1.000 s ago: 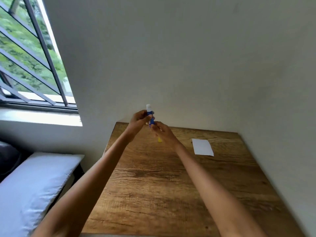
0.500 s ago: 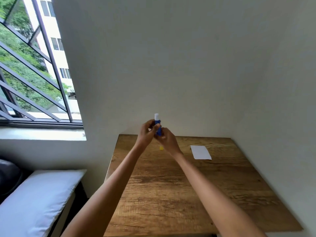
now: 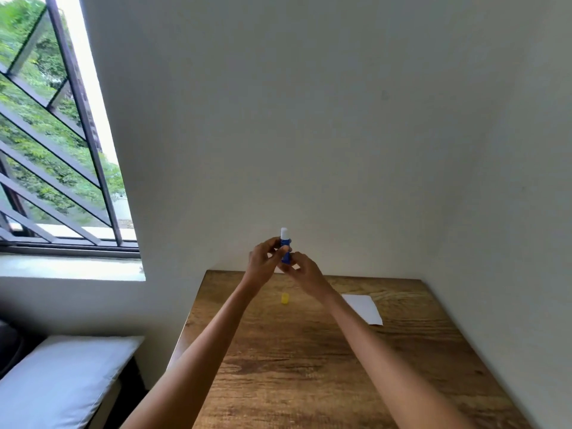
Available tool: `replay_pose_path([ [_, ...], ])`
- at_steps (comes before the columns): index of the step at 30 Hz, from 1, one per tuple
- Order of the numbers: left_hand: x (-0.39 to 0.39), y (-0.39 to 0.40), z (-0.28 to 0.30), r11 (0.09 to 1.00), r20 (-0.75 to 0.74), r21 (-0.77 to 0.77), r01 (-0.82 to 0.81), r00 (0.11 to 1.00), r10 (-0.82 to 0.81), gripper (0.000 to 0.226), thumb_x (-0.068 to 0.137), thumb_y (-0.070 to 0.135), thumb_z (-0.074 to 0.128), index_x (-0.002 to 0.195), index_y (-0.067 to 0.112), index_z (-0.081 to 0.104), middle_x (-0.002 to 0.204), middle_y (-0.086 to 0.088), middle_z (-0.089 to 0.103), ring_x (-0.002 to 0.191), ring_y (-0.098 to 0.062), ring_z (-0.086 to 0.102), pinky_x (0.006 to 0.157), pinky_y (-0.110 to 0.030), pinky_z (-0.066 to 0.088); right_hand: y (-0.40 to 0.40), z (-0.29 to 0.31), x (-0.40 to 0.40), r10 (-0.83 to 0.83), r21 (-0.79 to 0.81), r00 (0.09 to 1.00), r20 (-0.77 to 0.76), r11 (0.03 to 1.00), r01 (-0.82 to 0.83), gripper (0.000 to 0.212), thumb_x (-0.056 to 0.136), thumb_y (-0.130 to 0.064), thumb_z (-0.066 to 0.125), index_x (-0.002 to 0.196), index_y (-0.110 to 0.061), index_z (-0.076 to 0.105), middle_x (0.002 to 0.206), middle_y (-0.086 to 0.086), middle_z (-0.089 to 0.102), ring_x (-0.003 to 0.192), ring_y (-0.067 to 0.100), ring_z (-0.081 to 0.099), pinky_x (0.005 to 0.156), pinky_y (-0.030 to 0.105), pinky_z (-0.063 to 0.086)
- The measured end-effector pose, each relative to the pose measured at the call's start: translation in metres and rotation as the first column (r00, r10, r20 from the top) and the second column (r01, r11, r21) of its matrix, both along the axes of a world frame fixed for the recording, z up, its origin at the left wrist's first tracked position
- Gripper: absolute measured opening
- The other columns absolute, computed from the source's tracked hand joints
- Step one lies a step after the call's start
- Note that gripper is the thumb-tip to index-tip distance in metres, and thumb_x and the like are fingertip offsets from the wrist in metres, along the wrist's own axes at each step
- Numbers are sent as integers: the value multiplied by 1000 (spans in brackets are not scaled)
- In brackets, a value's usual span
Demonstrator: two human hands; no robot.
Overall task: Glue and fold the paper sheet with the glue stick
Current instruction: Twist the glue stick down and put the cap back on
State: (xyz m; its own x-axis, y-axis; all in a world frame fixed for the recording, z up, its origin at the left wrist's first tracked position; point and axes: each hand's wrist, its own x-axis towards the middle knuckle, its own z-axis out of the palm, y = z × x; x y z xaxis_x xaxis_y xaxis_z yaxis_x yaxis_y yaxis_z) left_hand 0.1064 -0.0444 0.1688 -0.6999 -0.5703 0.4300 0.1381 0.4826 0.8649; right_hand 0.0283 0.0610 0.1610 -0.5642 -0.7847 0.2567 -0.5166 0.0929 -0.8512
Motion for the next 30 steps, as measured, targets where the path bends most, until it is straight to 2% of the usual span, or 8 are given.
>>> replay_pose_path([
  [4, -13, -2, 5, 1000, -31, 9, 9, 999, -9, 19, 91, 11, 55, 108, 10, 65, 93, -5, 70, 88, -23, 65, 82, -45, 49, 1, 9, -24, 110, 28, 992, 55, 993, -111, 13, 94, -27, 53, 93, -25, 66, 88, -12, 63, 83, -6, 57, 73, 16, 42],
  [7, -31, 0, 10, 995, -81, -28, -98, 992, 96, 17, 89, 14, 59, 104, 12, 67, 94, -6, 72, 85, -22, 65, 73, -35, 46, -14, 1, -27, -236, -144, 966, -107, 965, 219, 19, 86, -32, 63, 94, -14, 67, 83, -15, 59, 79, -3, 51, 62, 16, 36],
  [10, -47, 5, 16, 988, -84, -33, -148, 986, 145, 14, 88, 19, 60, 98, 15, 69, 86, 1, 71, 77, -21, 61, 72, -35, 42, -26, -1, -26, -418, -281, 908, 8, 871, 403, 22, 78, -29, 72, 78, -13, 57, 77, -1, 56, 76, 11, 47, 57, 19, 33],
  [14, -55, -7, 18, 994, -53, -24, -108, 993, 107, 15, 90, 16, 58, 100, 13, 68, 90, -9, 72, 84, -26, 64, 78, -41, 44, -20, 12, -51, -133, -172, 991, 8, 976, 132, 18, 82, -23, 69, 77, -15, 53, 78, 2, 52, 72, 14, 47, 61, 16, 37],
  [18, -57, -13, 22, 999, -75, -37, -6, 997, 3, 16, 91, 11, 56, 102, 18, 66, 94, -9, 72, 80, 0, 62, 73, -21, 43, -15, 21, -78, 114, 17, 993, -41, 993, -113, 19, 94, -23, 53, 103, -10, 63, 91, -2, 53, 81, 12, 52, 70, 18, 42],
  [22, -68, -8, 20, 991, -144, -2, -131, 981, 129, 16, 89, 14, 59, 102, 15, 68, 94, -6, 72, 79, -16, 64, 69, -32, 41, -28, 11, -72, -247, -129, 933, -260, 967, 220, 22, 86, -33, 62, 93, -12, 61, 83, -8, 50, 67, 3, 47, 58, 16, 33],
  [25, -73, -5, 15, 975, -130, -40, -221, 968, 214, 16, 87, 15, 62, 100, 13, 70, 89, -2, 72, 71, -23, 60, 73, -40, 42, -35, 0, -60, -389, -286, 912, -131, 896, 341, 25, 77, -29, 73, 79, -16, 52, 72, -11, 43, 58, 1, 40, 51, 14, 28],
  [30, -62, -23, 11, 987, -101, -38, -154, 984, 149, 12, 87, 14, 62, 94, 19, 71, 86, -5, 73, 74, -25, 62, 67, -35, 41, -27, 14, -70, 85, -74, 993, -86, 993, -91, 16, 89, -31, 59, 75, -33, 53, 60, -9, 34, 52, 4, 30, 52, 19, 24],
])
